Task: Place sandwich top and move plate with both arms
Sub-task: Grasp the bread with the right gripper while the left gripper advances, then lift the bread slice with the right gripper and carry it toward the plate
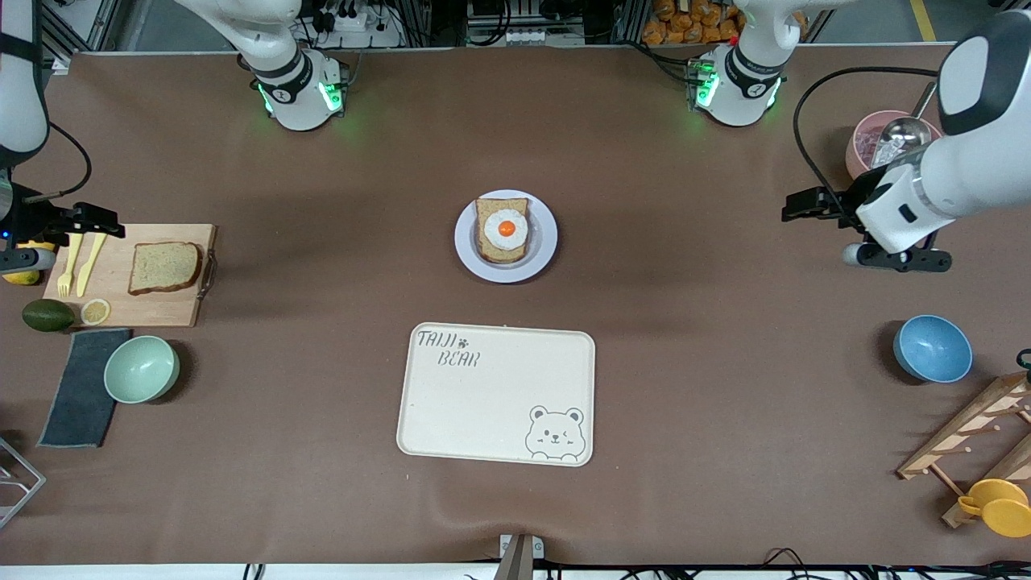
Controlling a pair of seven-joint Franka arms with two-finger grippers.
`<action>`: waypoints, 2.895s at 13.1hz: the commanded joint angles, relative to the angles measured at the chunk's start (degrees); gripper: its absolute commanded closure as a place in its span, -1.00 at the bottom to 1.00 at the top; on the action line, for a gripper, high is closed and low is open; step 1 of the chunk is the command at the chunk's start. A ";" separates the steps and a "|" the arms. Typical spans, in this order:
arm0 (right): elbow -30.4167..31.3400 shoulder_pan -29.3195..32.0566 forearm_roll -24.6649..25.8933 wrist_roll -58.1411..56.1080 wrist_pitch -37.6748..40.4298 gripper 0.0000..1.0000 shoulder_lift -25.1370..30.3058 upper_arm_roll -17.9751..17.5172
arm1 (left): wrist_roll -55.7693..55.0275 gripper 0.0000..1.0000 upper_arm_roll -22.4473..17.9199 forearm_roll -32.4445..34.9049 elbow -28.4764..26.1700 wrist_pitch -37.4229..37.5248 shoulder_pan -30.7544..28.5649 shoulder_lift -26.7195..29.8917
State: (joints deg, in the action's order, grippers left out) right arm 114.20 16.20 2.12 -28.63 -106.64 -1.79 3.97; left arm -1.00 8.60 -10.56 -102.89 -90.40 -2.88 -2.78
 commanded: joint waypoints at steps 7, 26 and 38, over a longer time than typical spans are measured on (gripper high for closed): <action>5.51 13.94 -11.44 -27.18 -17.54 -1.00 -14.02 -0.90 | 10.04 -1.00 0.10 -12.11 -8.55 -7.94 -0.46 -5.30; -3.19 19.22 -17.77 -28.24 -18.78 0.07 -27.65 -0.90 | 20.76 -1.00 -0.07 -29.52 -8.72 -12.96 -1.42 -15.77; -5.73 18.25 -17.77 -27.10 -13.36 1.00 -28.00 -1.16 | 29.92 -1.00 0.02 -29.69 -11.54 -13.05 -5.29 -16.55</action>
State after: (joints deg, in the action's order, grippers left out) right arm 111.45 34.00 -14.73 -55.61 -124.01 -29.16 3.77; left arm 27.57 8.33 -38.86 -114.29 -103.14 -7.82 -19.37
